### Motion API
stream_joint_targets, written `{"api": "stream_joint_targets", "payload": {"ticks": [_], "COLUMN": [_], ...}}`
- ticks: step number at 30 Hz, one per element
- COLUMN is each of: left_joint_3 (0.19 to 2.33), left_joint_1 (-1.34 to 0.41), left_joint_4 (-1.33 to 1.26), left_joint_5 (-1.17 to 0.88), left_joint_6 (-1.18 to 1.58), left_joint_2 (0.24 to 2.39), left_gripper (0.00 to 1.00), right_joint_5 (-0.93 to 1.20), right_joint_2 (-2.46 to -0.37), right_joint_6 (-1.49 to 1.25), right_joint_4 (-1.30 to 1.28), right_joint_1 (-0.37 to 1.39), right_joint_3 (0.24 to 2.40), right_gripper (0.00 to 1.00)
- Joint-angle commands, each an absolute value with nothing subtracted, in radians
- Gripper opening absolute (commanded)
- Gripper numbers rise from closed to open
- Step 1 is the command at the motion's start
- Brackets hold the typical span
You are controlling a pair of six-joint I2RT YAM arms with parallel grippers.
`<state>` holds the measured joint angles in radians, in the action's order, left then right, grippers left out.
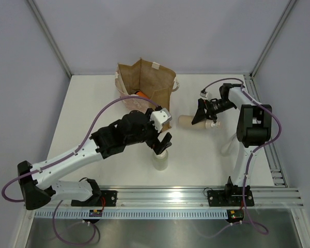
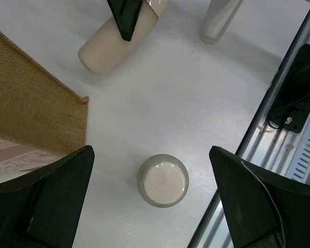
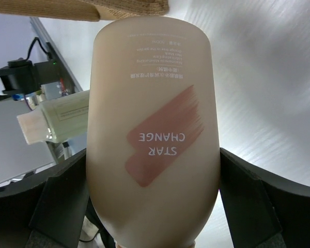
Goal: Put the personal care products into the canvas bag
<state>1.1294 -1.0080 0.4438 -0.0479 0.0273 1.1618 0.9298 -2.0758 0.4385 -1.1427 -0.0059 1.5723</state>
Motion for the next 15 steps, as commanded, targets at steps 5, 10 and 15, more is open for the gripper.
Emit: {"api": "stream_joint_targets", "payload": {"ticks": [5,10,15], "left_joint_3": [1.132,1.063,0.985], "left_joint_1": [-1.012,-1.014,-1.014], "left_joint_4": [0.373,0.382,0.429], "left_joint_5": [-0.006,0.040,0.098], "left_joint_6": [-0.038,0.033,0.093], "left_joint_2": [1.094,0.959,0.766], "left_gripper": [0.99,0.99,0.99], "right_joint_5": [1.189,1.288,1.363], "right_joint_2": [-1.974,-1.939,-1.974], "right_joint_6": [0.465,0.433,0.419], "right_joint_4": [-1.325,-1.400,-1.515], "right_joint_1": [-0.026,-0.026,-0.025], "right_joint_3": [1.706,1.807,2.041], "right_gripper": [0.09,0.09,0.09]}}
